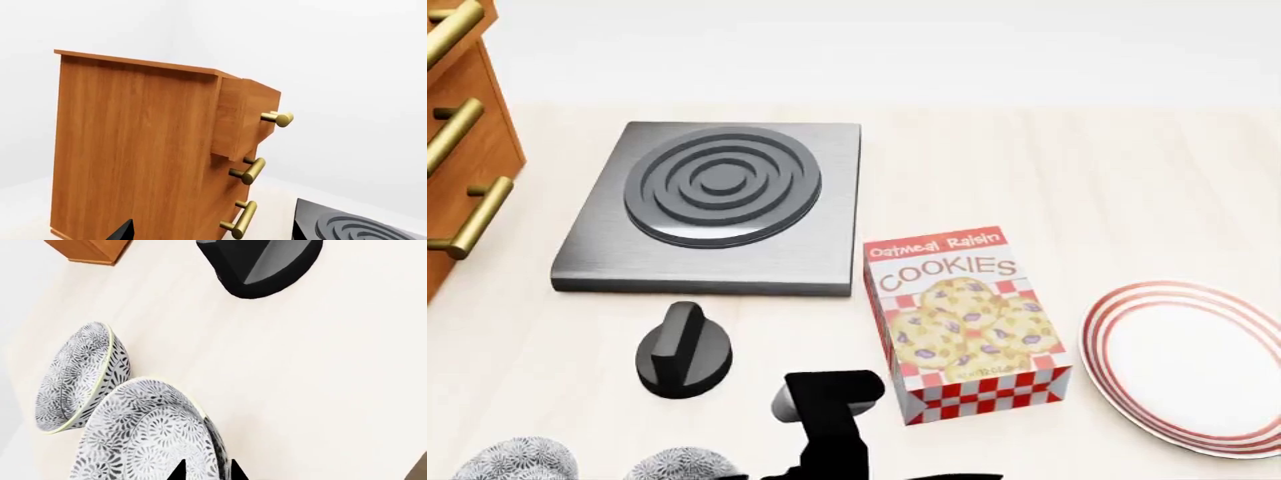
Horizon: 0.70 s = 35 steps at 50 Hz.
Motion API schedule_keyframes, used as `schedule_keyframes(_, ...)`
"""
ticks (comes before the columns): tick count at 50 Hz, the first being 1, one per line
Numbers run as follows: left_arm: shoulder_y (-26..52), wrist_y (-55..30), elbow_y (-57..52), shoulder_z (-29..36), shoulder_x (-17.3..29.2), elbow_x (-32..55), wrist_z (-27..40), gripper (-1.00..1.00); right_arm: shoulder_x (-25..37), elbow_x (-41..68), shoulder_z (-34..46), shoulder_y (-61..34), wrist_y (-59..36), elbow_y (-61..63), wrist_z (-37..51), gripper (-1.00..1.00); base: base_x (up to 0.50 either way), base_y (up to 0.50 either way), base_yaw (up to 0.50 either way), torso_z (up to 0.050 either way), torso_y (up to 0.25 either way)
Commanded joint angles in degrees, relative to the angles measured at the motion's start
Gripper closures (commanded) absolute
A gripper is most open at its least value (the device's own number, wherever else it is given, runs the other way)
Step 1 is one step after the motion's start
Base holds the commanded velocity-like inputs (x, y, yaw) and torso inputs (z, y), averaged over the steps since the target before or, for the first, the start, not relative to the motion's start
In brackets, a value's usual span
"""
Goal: Pick the akita bowl from table center and place it on the plate.
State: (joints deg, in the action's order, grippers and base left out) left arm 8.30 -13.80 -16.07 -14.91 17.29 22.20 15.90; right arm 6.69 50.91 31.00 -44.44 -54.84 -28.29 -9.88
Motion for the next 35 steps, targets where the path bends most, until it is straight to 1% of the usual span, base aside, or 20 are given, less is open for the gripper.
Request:
schedule_keyframes(1,-0.2,-0.1,-0.4,0.0,0.2,0.4,0.2,-1.0,-0.3,2.0,1.1,1.3,0.6,0.1,0.3,1.0,0.0,0.0,0.0,0.0,0.0)
schedule_keyframes(6,-0.2,-0.1,-0.6,0.0,0.3,0.5,0.3,-1.0,0.0,2.5,0.7,1.4,0.8,1.0,1.1,1.0,0.0,0.0,0.0,0.0,0.0)
schedule_keyframes(12,-0.2,-0.2,-0.6,0.1,0.4,0.7,0.3,-1.0,1.2,3.8,-1.4,1.9,1.5,5.4,4.5,1.0,0.0,0.0,0.0,0.0,0.0)
schedule_keyframes(23,-0.6,0.1,-0.8,0.3,0.4,0.9,0.4,-1.0,5.4,3.0,-3.4,4.2,5.4,22.0,10.0,1.0,0.0,0.0,0.0,0.0,0.0)
schedule_keyframes(31,-0.8,-0.2,-1.5,0.4,0.6,1.1,0.6,-1.0,9.5,1.4,-5.2,5.4,7.6,36.4,15.6,1.0,0.0,0.0,0.0,0.0,0.0)
schedule_keyframes(35,-0.6,-0.3,-1.7,0.4,0.7,1.3,0.7,-1.0,11.0,1.1,-6.6,5.4,9.0,40.5,16.8,1.0,0.0,0.0,0.0,0.0,0.0)
